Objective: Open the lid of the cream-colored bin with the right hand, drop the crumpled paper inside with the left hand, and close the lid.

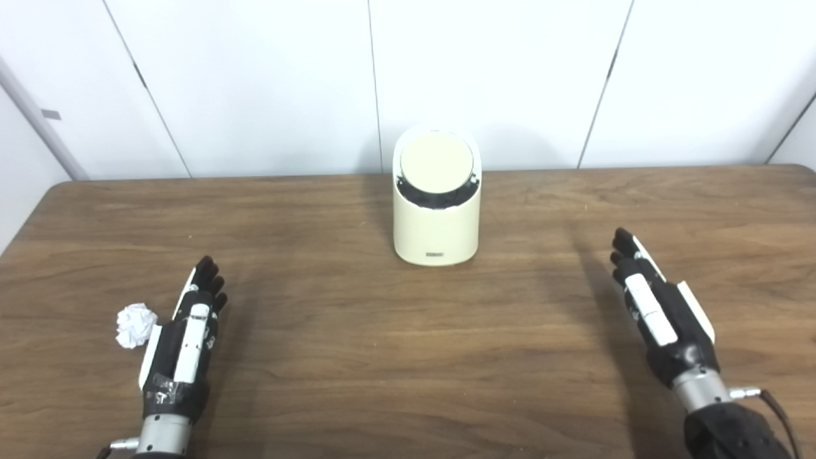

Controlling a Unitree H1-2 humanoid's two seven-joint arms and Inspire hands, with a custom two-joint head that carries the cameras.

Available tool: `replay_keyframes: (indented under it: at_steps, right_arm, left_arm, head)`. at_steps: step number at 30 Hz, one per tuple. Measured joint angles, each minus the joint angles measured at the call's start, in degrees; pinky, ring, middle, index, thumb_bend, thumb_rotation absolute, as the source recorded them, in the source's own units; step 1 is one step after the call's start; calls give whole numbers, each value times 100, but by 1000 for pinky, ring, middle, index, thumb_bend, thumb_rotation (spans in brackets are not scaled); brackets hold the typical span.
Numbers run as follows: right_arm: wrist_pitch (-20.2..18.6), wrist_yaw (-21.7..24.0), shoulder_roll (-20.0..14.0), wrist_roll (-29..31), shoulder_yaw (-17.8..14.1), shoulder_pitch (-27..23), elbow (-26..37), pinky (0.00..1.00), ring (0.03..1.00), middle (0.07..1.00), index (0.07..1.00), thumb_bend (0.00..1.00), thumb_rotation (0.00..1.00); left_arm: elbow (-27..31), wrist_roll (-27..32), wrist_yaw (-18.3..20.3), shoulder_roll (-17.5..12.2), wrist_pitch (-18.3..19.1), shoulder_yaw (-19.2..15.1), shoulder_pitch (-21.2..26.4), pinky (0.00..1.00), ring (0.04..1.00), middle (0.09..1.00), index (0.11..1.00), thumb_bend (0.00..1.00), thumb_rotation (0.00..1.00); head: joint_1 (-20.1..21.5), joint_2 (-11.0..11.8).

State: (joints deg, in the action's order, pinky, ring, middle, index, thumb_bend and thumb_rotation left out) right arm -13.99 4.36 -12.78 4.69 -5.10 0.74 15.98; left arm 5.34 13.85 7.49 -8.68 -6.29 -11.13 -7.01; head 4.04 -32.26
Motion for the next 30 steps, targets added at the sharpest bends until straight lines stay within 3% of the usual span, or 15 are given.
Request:
replay_keyframes:
  at_steps: [8, 15, 24, 30]
  right_arm:
    - [-153, 127, -299, -228, 97, -450, 24, 957, 957, 975, 955, 705, 811]
    - [-207, 182, -674, -1119, 414, -890, 2, 937, 970, 970, 949, 719, 875]
    - [-601, 246, -699, -1682, 726, -1661, -17, 916, 944, 952, 937, 736, 862]
    - [-954, 283, -489, -1978, 989, -2255, -31, 859, 917, 940, 930, 768, 815]
  left_arm:
    - [22, -10, 5, 2, 0, 13, -27, 1000, 1000, 1000, 1000, 218, 784]
    - [27, -20, 5, 8, -1, 33, -24, 1000, 1000, 1000, 1000, 224, 782]
    - [26, -28, 6, 7, 5, 55, -23, 1000, 1000, 1000, 1000, 222, 781]
    - [26, -75, -15, 9, 8, 72, -18, 1000, 1000, 1000, 1000, 223, 779]
  head:
    - [79, 35]
    - [123, 35]
    - [167, 70]
    - [167, 70]
